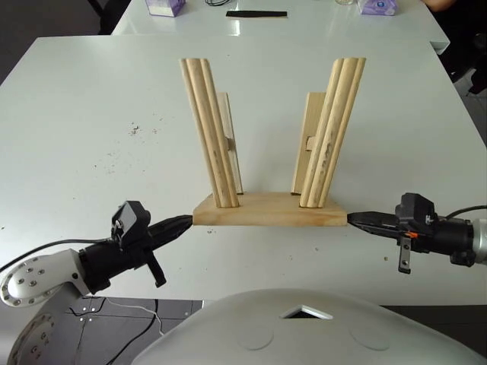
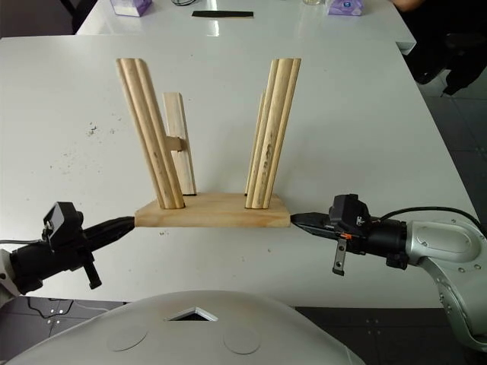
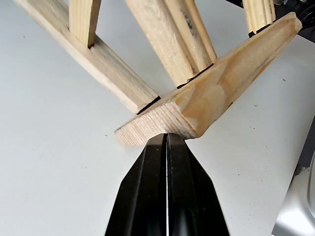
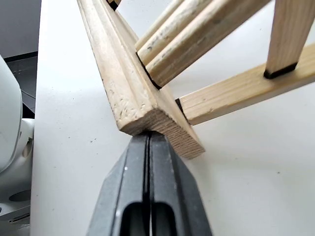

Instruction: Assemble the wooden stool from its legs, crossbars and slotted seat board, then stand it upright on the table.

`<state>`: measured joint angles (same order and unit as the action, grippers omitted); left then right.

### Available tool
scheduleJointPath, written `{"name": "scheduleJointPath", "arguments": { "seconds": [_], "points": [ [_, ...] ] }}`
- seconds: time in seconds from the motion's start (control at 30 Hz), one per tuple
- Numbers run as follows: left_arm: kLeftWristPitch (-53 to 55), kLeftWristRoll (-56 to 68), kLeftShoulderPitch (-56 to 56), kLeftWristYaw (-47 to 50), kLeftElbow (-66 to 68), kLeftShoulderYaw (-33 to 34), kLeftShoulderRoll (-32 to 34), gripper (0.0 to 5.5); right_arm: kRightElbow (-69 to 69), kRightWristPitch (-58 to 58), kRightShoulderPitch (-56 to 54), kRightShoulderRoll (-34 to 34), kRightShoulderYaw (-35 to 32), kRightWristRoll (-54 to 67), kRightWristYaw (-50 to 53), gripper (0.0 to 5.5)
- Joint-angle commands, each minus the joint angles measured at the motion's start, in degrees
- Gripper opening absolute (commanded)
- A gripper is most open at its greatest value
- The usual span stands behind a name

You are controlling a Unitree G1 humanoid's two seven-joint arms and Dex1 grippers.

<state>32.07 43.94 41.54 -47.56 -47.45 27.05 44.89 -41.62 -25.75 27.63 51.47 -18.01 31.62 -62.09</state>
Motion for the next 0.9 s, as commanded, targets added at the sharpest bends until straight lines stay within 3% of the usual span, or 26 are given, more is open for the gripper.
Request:
{"name": "scheduleJointPath", "arguments": {
  "seconds": [0.03,0.77,0.9],
  "points": [
    [1.2,4.0,-3.2,-2.0,-1.8,-2.0,1.3,0.01,-2.4,-0.4,-2.5,-0.1,1.7,3.8,-0.7,0.00],
    [-1.3,-4.2,-14.5,-2.5,10.1,-9.0,0.6,0.01,10.8,2.7,-15.5,-0.2,8.6,-1.6,-1.1,0.00],
    [-2.1,-5.3,-12.9,-3.0,11.3,-7.3,1.1,0.01,13.9,4.1,-15.4,0.8,7.4,-2.7,-1.4,0.00]
  ]
}}
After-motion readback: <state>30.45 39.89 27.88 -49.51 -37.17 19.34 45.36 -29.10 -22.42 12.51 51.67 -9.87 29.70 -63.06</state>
